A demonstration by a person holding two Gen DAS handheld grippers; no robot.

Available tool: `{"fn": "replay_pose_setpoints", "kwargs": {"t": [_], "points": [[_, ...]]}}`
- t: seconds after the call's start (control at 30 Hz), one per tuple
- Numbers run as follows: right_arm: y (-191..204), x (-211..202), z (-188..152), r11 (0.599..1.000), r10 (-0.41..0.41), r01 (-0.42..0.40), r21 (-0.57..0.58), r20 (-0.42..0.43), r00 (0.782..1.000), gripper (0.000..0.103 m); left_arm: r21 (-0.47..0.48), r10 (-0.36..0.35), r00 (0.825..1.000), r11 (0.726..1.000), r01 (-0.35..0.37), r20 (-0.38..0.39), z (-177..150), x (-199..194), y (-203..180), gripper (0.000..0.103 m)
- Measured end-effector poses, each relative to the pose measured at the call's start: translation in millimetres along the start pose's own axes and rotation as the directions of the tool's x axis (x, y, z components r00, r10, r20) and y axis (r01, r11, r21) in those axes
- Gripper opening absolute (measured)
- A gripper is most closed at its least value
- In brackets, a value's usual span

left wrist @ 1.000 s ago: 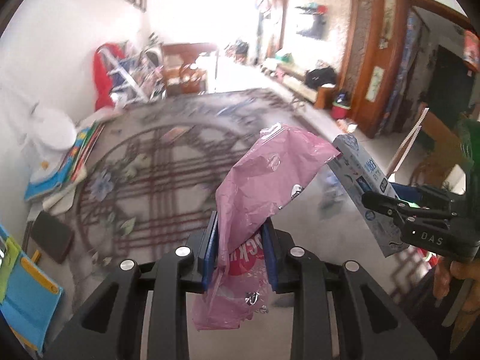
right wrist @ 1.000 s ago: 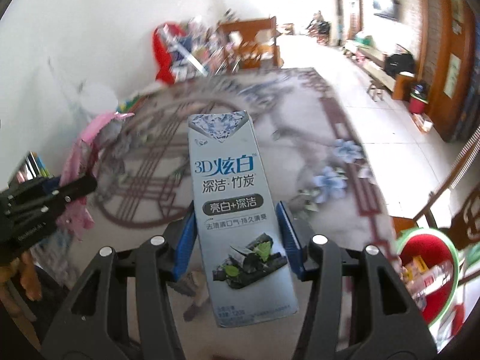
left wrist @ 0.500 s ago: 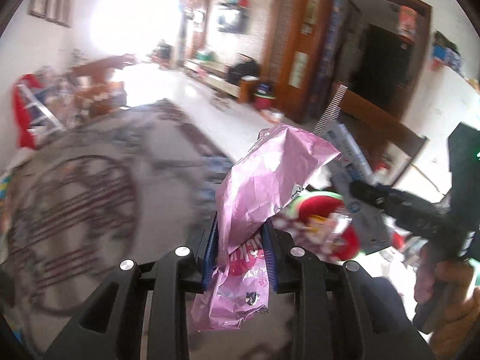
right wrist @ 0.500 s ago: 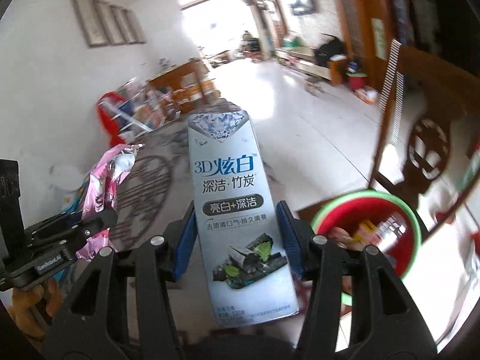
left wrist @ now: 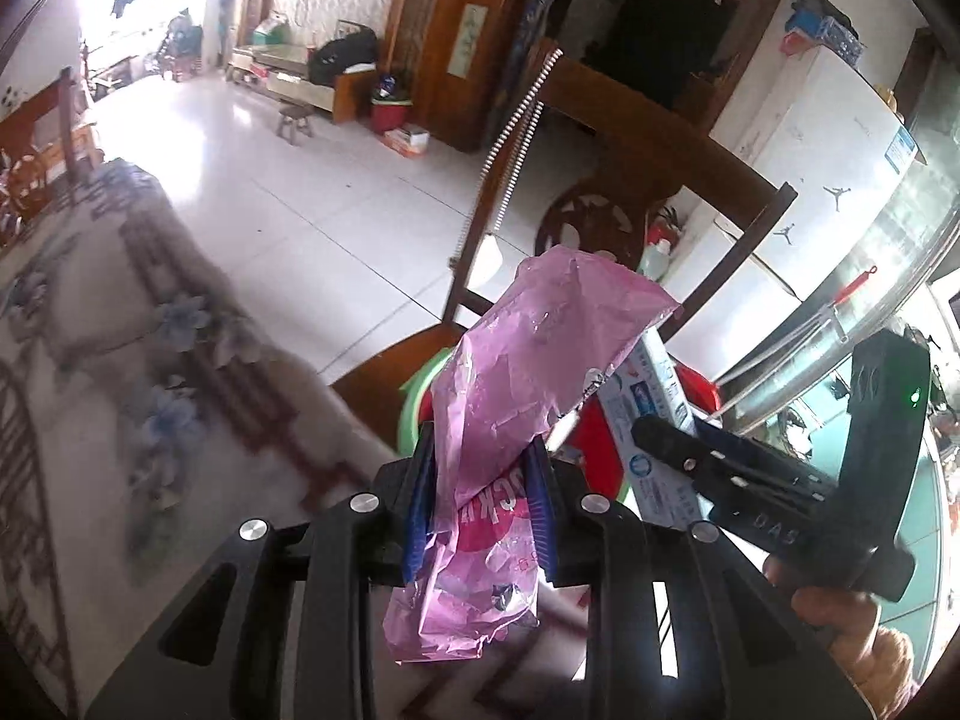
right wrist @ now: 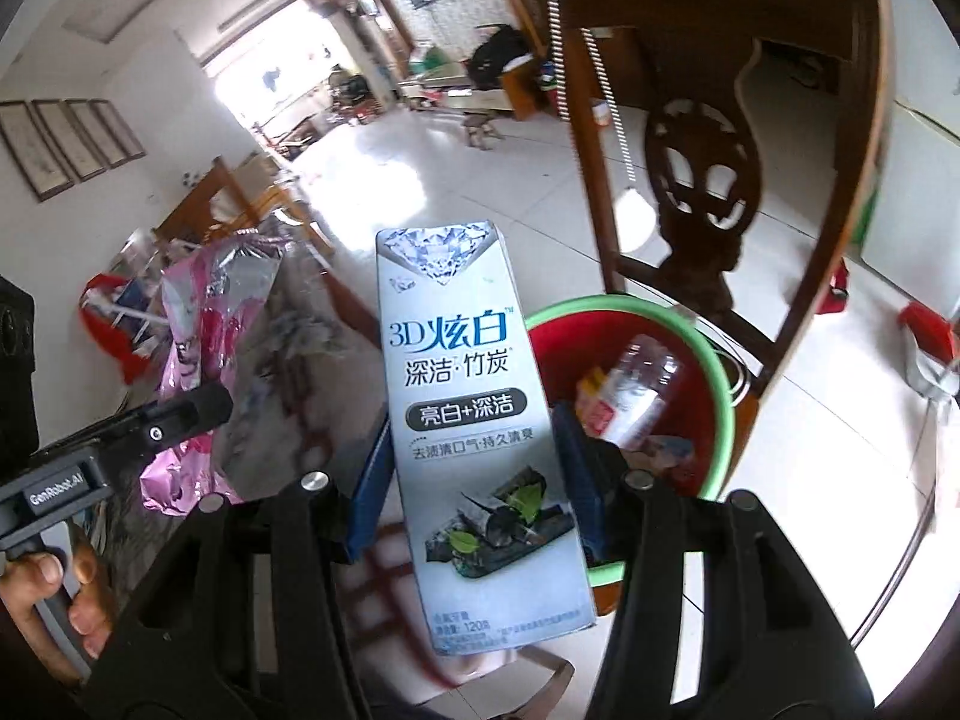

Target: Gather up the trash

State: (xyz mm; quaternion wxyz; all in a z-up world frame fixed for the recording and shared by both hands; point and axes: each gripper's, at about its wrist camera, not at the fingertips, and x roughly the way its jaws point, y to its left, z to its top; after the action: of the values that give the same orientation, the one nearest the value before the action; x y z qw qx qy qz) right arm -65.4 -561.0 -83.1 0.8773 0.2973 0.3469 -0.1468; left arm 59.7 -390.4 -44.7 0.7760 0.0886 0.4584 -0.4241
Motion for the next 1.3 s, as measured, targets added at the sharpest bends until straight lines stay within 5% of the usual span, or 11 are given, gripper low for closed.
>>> {"fn": "replay_pose_setpoints", "kwargs": {"t": [0.1, 0.23, 0.53, 0.73, 0.93, 1.07, 1.17, 1.23, 1.3], "points": [[-10.8, 5.8, -0.5, 1.000, -0.014, 0.014, 0.026, 0.004, 1.000, 0.051, 0.018, -0.019, 1.000, 1.000, 0.019, -0.005, 4.8, 9.0, -7.9, 0.028], [-16.1, 8.9, -2.5, 0.998, -0.030, 0.029, 0.049, 0.014, 0.999, 0.065, 0.075, -0.017, 0.999, 0.997, 0.015, 0.030, 5.8, 10.3, -22.6, 0.065], [12.7, -13.6, 1.6, 1.000, -0.026, 0.026, 0.004, 0.061, 0.998, 0.068, 0.099, 0.006, 0.982, 0.995, -0.025, 0.186, -6.7, -46.9, -18.6, 0.080], [70.5, -55.3, 15.8, 0.995, 0.075, -0.061, -0.079, 0.192, 0.979, 0.080, 0.023, 0.048, 0.940, 0.998, -0.060, 0.337, -26.7, -120.6, 14.7, 0.092], [162.5, -70.1, 0.5, 0.941, 0.265, -0.193, -0.279, 0.249, 0.931, 0.095, -0.161, 0.211, 0.877, 0.975, -0.155, 0.432, -76.6, -191.5, 74.5, 0.095], [212.8, -49.1, -32.7, 0.887, 0.354, -0.217, -0.407, 0.299, 0.886, 0.098, -0.286, 0.375, 0.822, 0.919, -0.270, 0.428, -116.9, -224.2, 111.6, 0.095], [229.4, -24.8, -43.7, 0.884, 0.331, -0.206, -0.419, 0.251, 0.910, 0.098, -0.346, 0.520, 0.742, 0.850, -0.398, 0.423, -140.0, -242.0, 134.6, 0.095], [236.4, -19.3, -48.0, 0.879, 0.312, -0.183, -0.440, 0.240, 0.919, 0.098, -0.393, 0.580, 0.682, 0.811, -0.433, 0.446, -155.5, -251.8, 148.3, 0.095], [238.5, -19.1, -50.2, 0.880, 0.275, -0.128, -0.457, 0.271, 0.922, 0.098, -0.421, 0.611, 0.643, 0.789, -0.447, 0.462, -166.6, -256.8, 159.4, 0.095]]}}
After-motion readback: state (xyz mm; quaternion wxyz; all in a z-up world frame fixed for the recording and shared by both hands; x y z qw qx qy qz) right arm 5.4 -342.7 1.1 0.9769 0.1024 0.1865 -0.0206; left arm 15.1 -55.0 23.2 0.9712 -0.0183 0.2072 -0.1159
